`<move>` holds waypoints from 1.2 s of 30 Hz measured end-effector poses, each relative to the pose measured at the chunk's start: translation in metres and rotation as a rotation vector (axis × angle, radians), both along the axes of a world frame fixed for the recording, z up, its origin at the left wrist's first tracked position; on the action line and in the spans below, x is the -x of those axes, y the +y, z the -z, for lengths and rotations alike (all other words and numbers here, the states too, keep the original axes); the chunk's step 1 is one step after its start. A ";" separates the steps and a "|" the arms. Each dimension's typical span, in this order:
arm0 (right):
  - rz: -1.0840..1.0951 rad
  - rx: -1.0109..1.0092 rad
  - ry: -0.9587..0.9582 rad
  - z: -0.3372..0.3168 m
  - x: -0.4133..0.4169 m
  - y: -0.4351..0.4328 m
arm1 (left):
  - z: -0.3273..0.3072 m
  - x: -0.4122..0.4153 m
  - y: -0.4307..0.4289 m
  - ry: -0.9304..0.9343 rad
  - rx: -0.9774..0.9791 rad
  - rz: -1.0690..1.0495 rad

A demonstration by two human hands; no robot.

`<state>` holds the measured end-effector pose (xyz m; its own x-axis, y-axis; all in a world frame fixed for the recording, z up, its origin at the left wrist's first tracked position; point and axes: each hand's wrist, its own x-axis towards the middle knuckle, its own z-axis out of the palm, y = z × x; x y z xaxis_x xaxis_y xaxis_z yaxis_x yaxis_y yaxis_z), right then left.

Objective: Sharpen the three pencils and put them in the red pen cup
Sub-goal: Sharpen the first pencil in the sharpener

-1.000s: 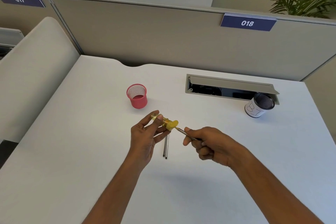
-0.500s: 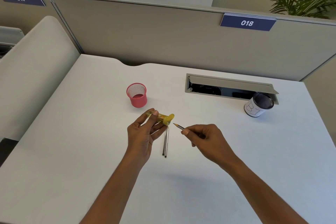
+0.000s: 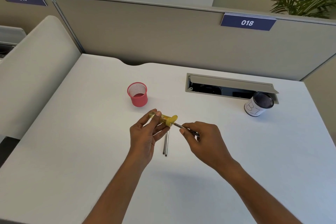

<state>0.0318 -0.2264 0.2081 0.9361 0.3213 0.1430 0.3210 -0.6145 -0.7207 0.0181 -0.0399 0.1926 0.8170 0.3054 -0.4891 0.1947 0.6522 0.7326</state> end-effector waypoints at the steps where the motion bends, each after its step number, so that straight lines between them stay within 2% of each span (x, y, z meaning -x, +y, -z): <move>1: -0.009 0.053 -0.048 0.000 0.000 0.000 | 0.000 0.000 -0.001 0.001 -0.003 0.003; 11: -0.148 0.453 -0.563 0.013 -0.001 0.005 | 0.001 0.004 -0.006 0.016 -0.016 0.001; 15: -0.176 0.432 -0.582 0.015 0.000 0.005 | 0.002 0.006 -0.005 0.015 -0.035 0.010; 17: -0.129 0.239 -0.400 0.013 0.001 0.011 | 0.003 0.007 -0.004 0.011 -0.045 0.012; 20: 0.037 -0.214 0.205 0.006 -0.006 0.015 | 0.003 0.008 -0.002 -0.006 -0.070 0.030; 22: 0.082 -0.368 0.571 0.001 -0.009 0.013 | 0.002 0.008 -0.002 -0.011 -0.086 0.042; 23: 0.075 -0.373 0.629 -0.001 -0.009 0.011 | 0.001 0.008 -0.003 -0.010 -0.086 0.043; 24: 0.056 -0.323 0.565 -0.001 -0.009 0.010 | 0.001 0.008 -0.003 -0.009 -0.081 0.040; 28: -0.081 0.034 -0.132 0.010 -0.002 0.008 | 0.000 0.007 -0.004 -0.003 -0.072 0.029; 31: -0.168 0.305 -0.481 0.021 0.001 0.005 | -0.001 0.006 -0.005 -0.001 -0.073 0.033; 33: -0.163 0.415 -0.609 0.024 0.001 0.002 | -0.001 0.005 -0.006 -0.005 -0.080 0.039; 36: -0.131 0.409 -0.634 0.019 0.002 0.004 | -0.001 0.006 -0.005 -0.004 -0.078 0.038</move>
<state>0.0296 -0.2222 0.1891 0.6654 0.5666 0.4860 0.6857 -0.7212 -0.0981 0.0120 -0.0451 0.1933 0.8307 0.3114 -0.4616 0.2152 0.5851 0.7819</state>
